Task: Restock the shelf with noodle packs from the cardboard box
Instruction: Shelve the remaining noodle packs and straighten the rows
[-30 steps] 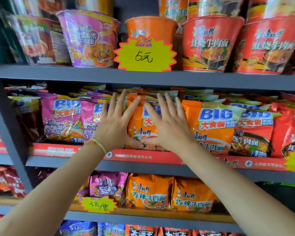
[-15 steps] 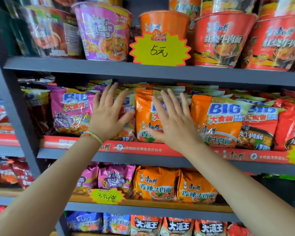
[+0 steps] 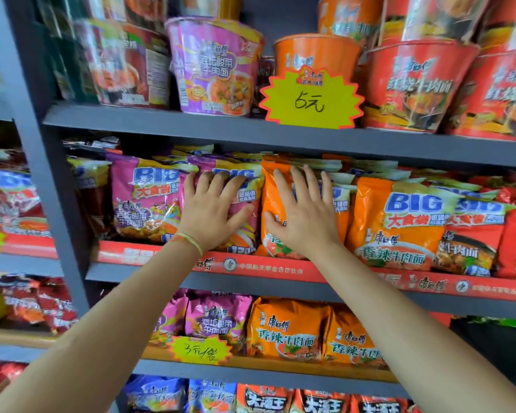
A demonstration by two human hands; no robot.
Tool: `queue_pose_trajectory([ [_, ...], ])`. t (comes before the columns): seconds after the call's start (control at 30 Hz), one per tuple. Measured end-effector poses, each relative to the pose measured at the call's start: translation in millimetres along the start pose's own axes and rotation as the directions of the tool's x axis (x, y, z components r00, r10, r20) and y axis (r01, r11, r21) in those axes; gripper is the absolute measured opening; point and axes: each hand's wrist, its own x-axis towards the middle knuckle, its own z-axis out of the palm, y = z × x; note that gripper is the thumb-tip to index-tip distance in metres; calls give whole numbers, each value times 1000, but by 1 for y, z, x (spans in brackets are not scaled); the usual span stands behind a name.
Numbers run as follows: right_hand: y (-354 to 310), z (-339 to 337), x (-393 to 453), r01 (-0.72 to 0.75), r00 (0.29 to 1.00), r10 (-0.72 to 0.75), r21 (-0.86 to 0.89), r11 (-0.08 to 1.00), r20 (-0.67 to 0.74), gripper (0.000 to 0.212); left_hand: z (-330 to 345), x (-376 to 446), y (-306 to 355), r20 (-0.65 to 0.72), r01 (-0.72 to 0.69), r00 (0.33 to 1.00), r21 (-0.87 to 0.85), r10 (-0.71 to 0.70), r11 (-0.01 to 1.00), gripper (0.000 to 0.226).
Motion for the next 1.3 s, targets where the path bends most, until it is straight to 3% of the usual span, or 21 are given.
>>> queue_pose_trajectory([
  [0.2,1,-4,-8,35,999,-34,14,999,-17,74,-17,33,-4,69,7,998,-99,0,995,65],
  [0.33,-2,-7,-5,-11,995,15,35,999,-103,60,-25,46,-1,65,7,998,-112,0,994,54],
  [0.43,-4,-15,9,-93,984,101,60,994,-145,48,-28,54,1,185,50,982,-130,-26,990,52],
  [0.6,-1,-19,34,-160,983,171,137,978,-69,56,-34,65,0,351,165,934,-255,-68,953,60],
  [0.77,1,-15,43,-152,988,150,191,970,22,48,-32,60,-1,193,116,978,-210,-75,971,43],
  [0.87,1,-11,43,-134,988,147,202,970,-51,45,-28,55,-2,131,77,990,-267,-43,961,30],
  [1.1,4,-7,40,-87,975,139,278,956,-173,38,-21,62,-4,145,71,989,-308,-27,949,30],
  [1.2,9,-20,33,-36,965,111,298,954,-239,30,-25,62,3,-17,-5,1000,-330,-1,944,31],
  [1.3,25,-40,17,-37,932,130,269,962,-337,18,-34,54,34,-248,-144,966,-289,72,947,23],
])
